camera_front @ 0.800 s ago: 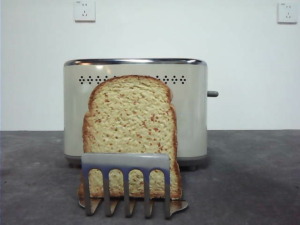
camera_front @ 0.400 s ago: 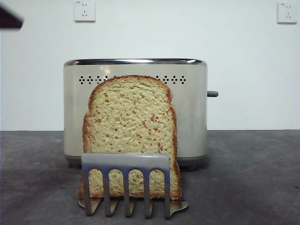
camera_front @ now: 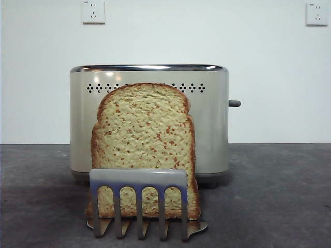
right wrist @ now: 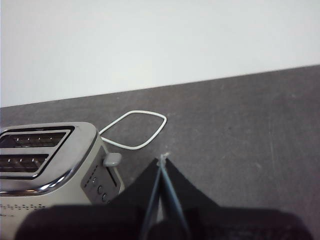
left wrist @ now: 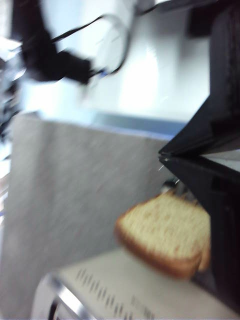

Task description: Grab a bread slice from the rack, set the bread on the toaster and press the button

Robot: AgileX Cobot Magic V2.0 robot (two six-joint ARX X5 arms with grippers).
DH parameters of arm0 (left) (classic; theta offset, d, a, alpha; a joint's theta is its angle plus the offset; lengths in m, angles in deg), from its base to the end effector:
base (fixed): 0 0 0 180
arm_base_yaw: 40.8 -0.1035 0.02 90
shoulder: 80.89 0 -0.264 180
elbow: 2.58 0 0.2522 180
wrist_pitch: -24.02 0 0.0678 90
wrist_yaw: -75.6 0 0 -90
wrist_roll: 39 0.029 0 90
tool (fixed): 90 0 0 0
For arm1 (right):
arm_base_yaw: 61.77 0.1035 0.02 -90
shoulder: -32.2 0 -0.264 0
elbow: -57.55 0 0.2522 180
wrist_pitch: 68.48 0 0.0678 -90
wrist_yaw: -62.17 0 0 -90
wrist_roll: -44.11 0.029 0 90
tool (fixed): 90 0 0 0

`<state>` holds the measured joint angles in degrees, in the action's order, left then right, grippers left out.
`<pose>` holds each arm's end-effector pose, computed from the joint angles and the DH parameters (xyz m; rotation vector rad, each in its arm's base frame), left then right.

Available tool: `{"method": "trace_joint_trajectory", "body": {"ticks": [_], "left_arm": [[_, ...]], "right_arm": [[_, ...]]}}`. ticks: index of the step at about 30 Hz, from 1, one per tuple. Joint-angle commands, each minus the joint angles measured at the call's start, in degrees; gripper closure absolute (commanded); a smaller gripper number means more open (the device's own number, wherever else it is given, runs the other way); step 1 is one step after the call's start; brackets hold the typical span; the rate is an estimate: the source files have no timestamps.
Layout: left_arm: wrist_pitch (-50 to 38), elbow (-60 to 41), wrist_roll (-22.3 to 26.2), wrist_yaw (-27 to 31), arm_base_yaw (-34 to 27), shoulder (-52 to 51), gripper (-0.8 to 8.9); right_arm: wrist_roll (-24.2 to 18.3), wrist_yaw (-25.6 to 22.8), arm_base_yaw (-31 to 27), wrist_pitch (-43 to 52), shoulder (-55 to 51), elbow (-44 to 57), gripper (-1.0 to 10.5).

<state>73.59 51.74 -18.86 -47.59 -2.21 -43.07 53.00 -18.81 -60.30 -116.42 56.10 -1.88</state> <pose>0.0920 -0.0938 0.2868 0.3241 0.3951 -1.3117 0.0779 0.0065 0.3363 0.1684 0.2302 0.1652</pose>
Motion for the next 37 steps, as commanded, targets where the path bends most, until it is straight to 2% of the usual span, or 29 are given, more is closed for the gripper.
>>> {"method": "trace_joint_trajectory", "body": {"ticks": [1, 9, 13, 16, 23, 30, 32, 36, 37], "left_arm": [[5.09, 4.39, 8.11, 0.57, 2.67, 4.39, 8.22], [10.54, 17.77, 9.49, 10.21, 7.28, 16.06, 8.23], [13.90, 23.91, 12.81, 15.69, 7.26, 21.38, 8.23], [18.05, 28.96, 16.15, 20.02, 7.13, 25.88, 8.22], [28.96, 40.85, 15.98, 20.79, 7.10, 37.86, 8.22], [30.56, 45.55, 15.91, 20.87, 7.10, 45.62, 8.03], [30.58, 45.55, 15.89, 21.77, 7.13, 46.90, 7.12], [30.18, 45.55, 15.87, 24.59, 7.41, 49.05, 3.92], [29.90, 45.55, 15.80, 24.81, 7.54, 49.40, 3.40]], "right_arm": [[1.57, 0.81, 0.07, -1.95, 1.16, -2.67, 9.5], [1.57, 8.94, 0.07, -5.18, 2.58, -5.75, 9.5], [1.57, 11.21, 0.07, -6.36, 2.58, -5.75, 9.5], [1.31, 11.21, 0.07, -7.76, 2.58, -5.75, 9.5], [0.90, 13.25, 0.07, -8.37, 2.58, -5.75, 9.5], [0.90, 15.10, 0.07, -8.85, 2.58, -5.75, 9.5], [0.74, 15.06, 0.07, -9.62, 2.58, -5.75, 9.5], [-0.46, 15.06, 0.07, -11.19, 2.58, -5.75, 9.5], [-0.57, 15.06, 0.07, -11.37, 2.58, -5.75, 9.5]]}}
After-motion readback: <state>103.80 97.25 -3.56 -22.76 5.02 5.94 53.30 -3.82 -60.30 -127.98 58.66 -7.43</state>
